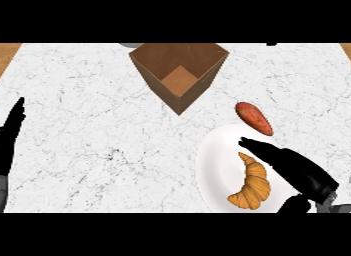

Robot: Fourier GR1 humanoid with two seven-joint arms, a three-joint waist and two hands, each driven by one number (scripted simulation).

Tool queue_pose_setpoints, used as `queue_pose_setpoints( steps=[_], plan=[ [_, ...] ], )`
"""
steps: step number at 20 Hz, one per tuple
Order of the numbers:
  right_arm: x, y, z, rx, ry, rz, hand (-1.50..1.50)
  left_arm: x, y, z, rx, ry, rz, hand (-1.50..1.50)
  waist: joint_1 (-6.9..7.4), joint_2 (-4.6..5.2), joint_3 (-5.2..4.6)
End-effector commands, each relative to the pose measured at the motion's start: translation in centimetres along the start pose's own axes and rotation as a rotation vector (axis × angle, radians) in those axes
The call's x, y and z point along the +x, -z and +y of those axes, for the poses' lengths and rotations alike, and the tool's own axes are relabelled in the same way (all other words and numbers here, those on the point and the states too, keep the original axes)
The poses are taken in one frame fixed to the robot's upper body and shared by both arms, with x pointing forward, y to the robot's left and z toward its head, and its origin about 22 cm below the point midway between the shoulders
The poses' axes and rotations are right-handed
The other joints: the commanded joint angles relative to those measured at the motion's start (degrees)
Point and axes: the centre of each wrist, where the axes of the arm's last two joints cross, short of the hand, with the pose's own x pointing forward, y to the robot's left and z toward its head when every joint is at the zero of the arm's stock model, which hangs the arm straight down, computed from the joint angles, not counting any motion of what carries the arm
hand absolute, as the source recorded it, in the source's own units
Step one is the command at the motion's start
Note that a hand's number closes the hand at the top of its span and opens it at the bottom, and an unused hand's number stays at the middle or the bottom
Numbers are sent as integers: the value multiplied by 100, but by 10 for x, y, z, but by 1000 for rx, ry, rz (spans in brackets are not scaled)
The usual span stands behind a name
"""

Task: Pick the croissant from the plate and place it in the cardboard box

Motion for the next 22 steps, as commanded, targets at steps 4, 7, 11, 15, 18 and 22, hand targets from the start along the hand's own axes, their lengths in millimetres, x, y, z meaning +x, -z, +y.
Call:
queue_pose_setpoints(
  steps=[4, 7, 11, 15, 18, 22],
  plan=[
    [16, -2, 8, 61, -51, 70, -150, 8, 3, -15, -2, -6, -18, 0, -4, 2, 0],
    [20, 1, 12, 92, -59, 124, -150, -5, 1, -12, 12, 1, 8, 0, -4, 3, 0],
    [23, 28, 16, 91, -65, 154, -150, -2, -6, 15, 18, 9, -2, 0, 24, 3, 1],
    [2, 46, 43, 3, -114, 148, 150, -14, -7, -2, 7, -11, 3, 0, 35, 10, 2],
    [3, 45, 51, -125, -193, 116, 150, -3, -1, -6, -9, 6, -8, 0, 9, 11, 3],
    [2, 56, 40, -180, -206, 133, 150, 4, 3, 0, -11, 4, -8, 0, 13, 6, 1]
  ],
)
